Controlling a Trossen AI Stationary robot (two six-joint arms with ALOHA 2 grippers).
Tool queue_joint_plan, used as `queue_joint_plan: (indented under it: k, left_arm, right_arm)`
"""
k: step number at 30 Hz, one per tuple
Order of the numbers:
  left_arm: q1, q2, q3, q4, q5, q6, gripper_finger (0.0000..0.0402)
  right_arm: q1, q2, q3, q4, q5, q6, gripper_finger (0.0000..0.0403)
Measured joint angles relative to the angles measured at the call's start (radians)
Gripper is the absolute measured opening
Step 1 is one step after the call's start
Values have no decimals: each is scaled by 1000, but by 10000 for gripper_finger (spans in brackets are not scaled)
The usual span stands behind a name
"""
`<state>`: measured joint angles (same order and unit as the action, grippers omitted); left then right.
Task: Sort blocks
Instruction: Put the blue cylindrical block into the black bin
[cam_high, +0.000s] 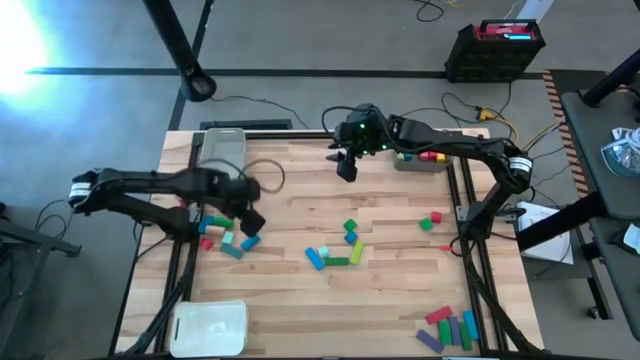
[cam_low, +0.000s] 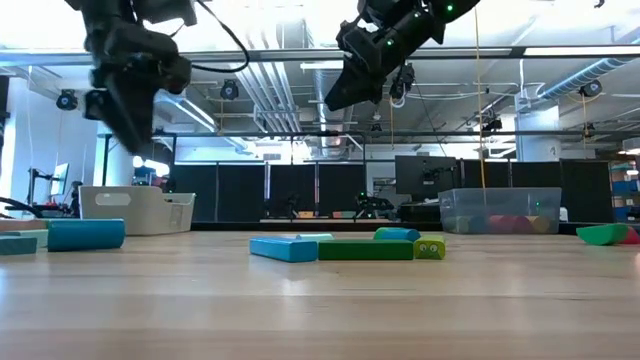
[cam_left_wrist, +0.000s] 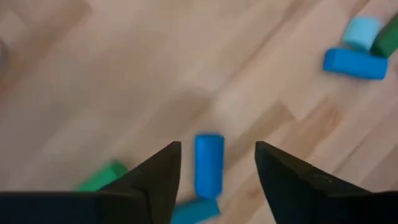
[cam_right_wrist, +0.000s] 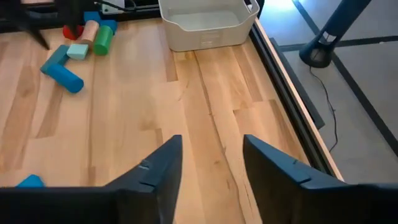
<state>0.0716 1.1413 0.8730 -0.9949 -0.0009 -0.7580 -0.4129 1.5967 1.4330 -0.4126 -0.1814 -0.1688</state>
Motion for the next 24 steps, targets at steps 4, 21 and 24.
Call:
queue_joint_plan:
  k: [4, 21, 24]
  left_arm:
    - [-119, 78, 0, -3, -13, -184, 219]
    - [-217, 439, -2, 20, -37, -235, 220]
    - [-217, 471, -5, 18, -7, -218, 220]
  right_arm:
    - [0, 0, 0, -2, 0, -11, 193]
    - [23, -37, 0, -162, -1, 32, 228]
    - [44, -44, 0, -182, 0, 104, 231]
